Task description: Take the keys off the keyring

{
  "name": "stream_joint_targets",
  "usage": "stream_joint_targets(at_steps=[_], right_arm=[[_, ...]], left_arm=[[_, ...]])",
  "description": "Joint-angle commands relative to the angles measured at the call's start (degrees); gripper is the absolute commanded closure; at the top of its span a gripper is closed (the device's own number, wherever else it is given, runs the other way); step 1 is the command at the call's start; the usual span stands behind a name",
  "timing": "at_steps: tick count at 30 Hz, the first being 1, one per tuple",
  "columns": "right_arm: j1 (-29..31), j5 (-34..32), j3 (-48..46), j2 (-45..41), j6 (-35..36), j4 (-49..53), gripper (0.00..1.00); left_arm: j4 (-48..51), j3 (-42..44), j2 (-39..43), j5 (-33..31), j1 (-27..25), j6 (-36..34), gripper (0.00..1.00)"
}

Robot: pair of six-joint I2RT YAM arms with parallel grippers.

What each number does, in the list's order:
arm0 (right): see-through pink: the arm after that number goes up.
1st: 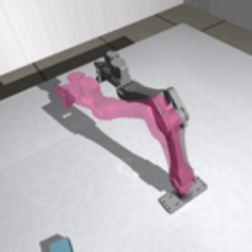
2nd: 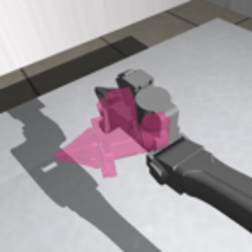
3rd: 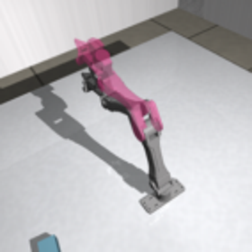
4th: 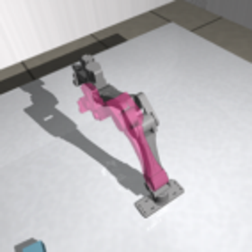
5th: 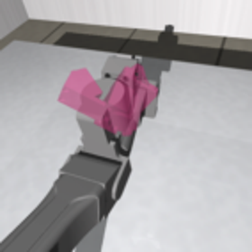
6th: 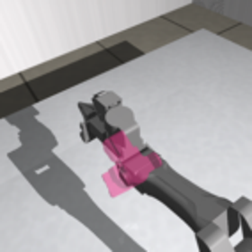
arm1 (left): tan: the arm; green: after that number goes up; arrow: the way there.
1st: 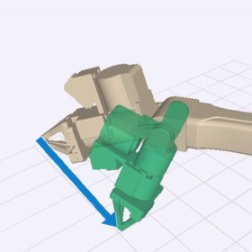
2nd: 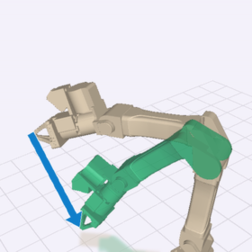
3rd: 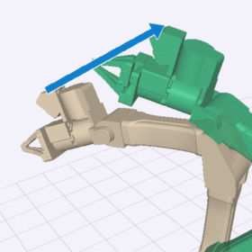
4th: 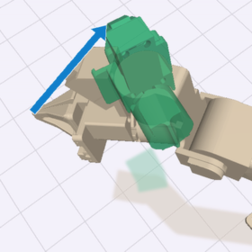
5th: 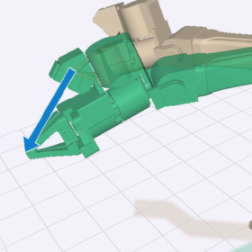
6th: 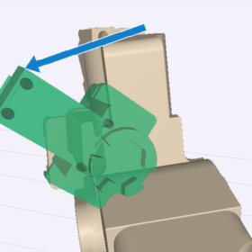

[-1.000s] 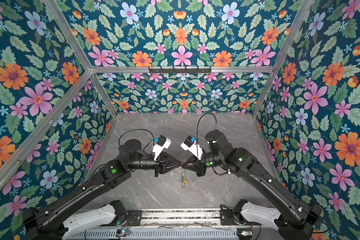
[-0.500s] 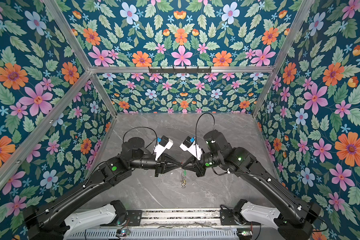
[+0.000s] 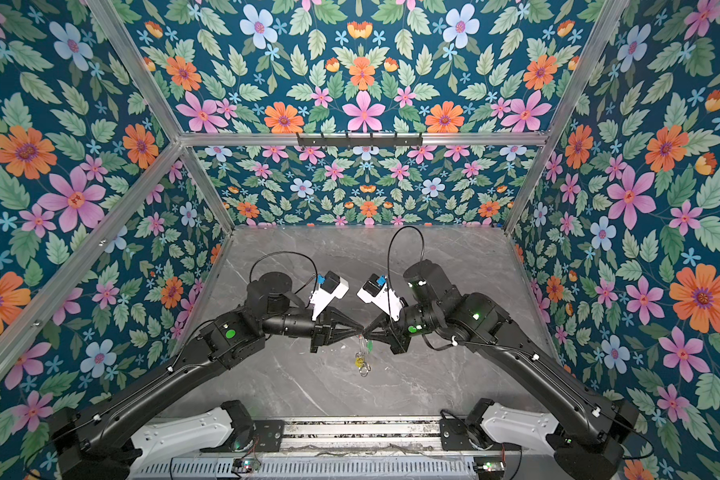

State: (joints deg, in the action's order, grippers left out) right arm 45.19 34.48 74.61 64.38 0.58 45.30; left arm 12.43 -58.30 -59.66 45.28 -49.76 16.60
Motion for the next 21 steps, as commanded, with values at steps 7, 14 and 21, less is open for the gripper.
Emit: stream_joint_targets(at_steps=[7, 14, 21], right_arm=[[0.2, -1.0, 1.3, 0.7, 0.4, -2.1, 1.00], [0.7, -1.1, 1.1, 0.9, -0.2, -3.2, 1.00], [1.4, -3.5, -1.4, -1.6, -2.8, -10.1, 0.76]], left_arm=[[-0.9, -0.1, -0.1, 2.3, -0.1, -0.4, 0.90], [-2.7, 0.6, 0.6, 1.7, 0.0, -0.4, 1.00], [-7.6, 2.5, 1.1, 1.2, 0.0, 1.3, 1.00]])
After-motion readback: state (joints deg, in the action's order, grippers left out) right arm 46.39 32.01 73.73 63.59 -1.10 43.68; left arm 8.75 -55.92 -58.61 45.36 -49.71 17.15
